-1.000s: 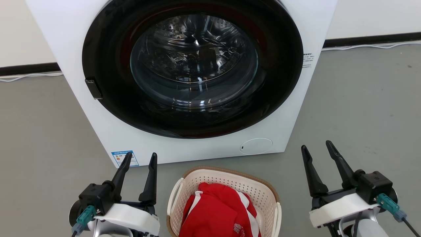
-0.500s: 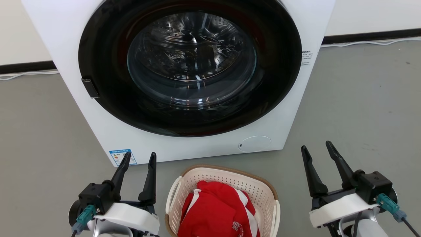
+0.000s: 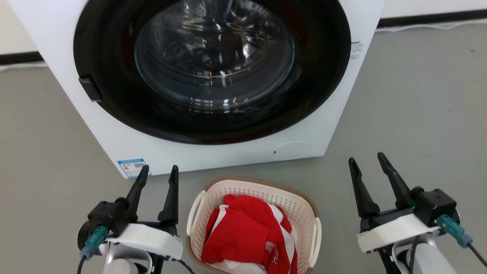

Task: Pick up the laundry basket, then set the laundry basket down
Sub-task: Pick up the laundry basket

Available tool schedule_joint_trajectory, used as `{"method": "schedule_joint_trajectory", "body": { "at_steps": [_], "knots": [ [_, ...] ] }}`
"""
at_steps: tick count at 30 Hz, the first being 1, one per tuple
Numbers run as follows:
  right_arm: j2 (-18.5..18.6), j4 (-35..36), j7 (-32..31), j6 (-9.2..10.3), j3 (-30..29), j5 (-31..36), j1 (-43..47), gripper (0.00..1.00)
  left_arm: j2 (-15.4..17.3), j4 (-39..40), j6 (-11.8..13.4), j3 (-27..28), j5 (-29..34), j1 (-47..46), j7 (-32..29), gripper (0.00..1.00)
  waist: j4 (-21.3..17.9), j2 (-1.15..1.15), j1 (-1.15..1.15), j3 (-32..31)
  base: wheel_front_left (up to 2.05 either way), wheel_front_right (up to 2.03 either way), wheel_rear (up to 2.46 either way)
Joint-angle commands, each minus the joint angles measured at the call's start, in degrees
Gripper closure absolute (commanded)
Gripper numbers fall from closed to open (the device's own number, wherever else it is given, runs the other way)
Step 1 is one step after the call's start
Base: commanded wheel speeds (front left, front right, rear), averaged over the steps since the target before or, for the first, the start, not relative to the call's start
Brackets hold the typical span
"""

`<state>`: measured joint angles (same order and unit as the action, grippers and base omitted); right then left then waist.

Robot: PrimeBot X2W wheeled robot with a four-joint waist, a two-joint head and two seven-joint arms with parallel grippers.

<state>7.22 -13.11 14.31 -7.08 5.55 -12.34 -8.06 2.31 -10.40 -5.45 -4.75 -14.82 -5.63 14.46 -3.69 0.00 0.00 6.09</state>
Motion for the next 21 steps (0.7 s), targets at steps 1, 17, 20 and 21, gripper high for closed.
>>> {"method": "schedule_joint_trajectory", "body": {
  "at_steps": [1, 17, 20, 21],
  "knots": [
    [0.29, 1.92, 0.69, -0.41, 1.0, -0.58, -2.39, 0.0, 0.56, 1.19, 0.39, 1.9, -0.62, -3.0, 0.54, 0.0, -0.27, 0.0, 0.0, 1.31, 0.0, 0.0, 0.0],
    [0.06, 5.82, 0.69, -0.41, 2.72, -2.76, -7.76, 0.0, 0.56, -4.81, -1.15, 4.44, 2.27, -11.1, 0.54, 0.0, -2.09, 0.0, 0.0, 15.84, 0.0, 0.0, 0.0],
    [0.19, 6.34, 0.69, -0.41, 2.7, -3.3, -8.53, 0.0, 0.56, -6.75, -1.45, 5.26, 2.81, -13.08, 0.54, 0.0, -2.16, 0.0, 0.0, 18.33, 0.0, 0.0, 0.0],
    [0.22, 6.53, 0.69, -0.41, 2.67, -3.44, -8.86, 0.0, 0.56, -7.49, -1.54, 5.47, 3.1, -13.82, 0.54, 0.0, -2.14, 0.0, 0.0, 19.24, 0.0, 0.0, 0.0]
  ]
}}
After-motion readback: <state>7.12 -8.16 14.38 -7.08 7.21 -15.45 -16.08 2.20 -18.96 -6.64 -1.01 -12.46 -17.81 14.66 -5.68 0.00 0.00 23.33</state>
